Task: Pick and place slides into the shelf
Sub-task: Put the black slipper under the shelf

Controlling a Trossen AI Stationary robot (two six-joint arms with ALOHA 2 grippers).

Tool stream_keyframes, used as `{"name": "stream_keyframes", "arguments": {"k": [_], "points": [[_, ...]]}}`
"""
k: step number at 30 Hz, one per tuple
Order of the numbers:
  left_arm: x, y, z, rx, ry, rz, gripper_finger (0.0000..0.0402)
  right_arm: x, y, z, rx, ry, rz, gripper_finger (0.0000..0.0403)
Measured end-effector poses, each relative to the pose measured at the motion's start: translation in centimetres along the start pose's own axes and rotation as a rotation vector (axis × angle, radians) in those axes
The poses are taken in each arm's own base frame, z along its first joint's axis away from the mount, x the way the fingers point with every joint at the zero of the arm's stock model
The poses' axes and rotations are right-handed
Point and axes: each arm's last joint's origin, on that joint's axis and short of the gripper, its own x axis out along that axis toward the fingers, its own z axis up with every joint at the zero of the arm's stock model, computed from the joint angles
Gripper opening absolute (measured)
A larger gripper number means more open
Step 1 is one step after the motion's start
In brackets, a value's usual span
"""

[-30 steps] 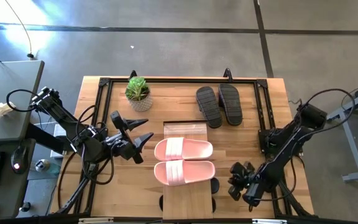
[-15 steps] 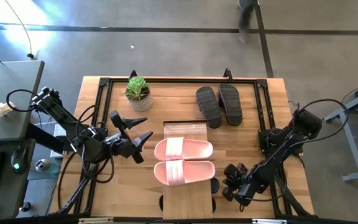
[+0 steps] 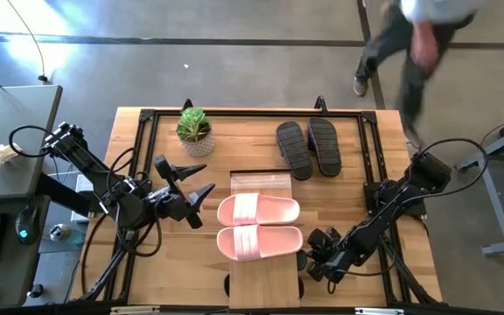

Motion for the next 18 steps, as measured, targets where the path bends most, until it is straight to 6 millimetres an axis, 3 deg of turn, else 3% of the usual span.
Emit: {"name": "stream_keyframes", "arguments": {"k": [8, 18], "points": [[0.0, 0.0, 0.0, 0.000, 0.001, 0.001, 0.0243, 0.2, 0.0, 0.4, -0.004, 0.028, 0.013, 0.0000], [0.0, 0.0, -0.1, 0.009, 0.017, 0.020, 0.0243, -0.6, 0.0, -0.6, 0.082, 0.043, 0.002, 0.0000]]}}
